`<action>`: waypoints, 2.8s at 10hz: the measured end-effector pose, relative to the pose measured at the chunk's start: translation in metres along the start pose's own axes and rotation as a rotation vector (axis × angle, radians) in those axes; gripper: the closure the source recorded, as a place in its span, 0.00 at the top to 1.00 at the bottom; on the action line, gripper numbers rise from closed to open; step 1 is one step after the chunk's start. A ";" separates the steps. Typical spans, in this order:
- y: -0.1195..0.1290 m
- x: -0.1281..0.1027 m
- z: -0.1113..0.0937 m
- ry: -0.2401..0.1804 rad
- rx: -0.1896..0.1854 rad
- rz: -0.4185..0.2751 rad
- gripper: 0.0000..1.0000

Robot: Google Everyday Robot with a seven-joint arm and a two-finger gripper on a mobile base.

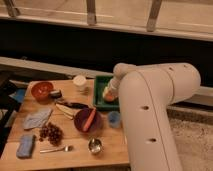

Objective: Place apple in plastic cup

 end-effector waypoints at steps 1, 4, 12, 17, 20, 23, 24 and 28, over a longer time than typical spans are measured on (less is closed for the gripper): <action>-0.007 0.001 -0.008 -0.008 0.016 -0.009 0.26; -0.019 0.005 -0.052 -0.045 0.040 -0.025 0.01; -0.007 0.104 -0.150 0.001 0.006 -0.172 0.00; 0.037 0.167 -0.134 0.147 -0.021 -0.273 0.02; 0.036 0.166 -0.117 0.170 -0.032 -0.248 0.30; 0.033 0.155 -0.105 0.183 -0.038 -0.234 0.58; 0.032 0.154 -0.101 0.190 -0.044 -0.229 0.68; 0.032 0.158 -0.097 0.213 -0.066 -0.217 0.80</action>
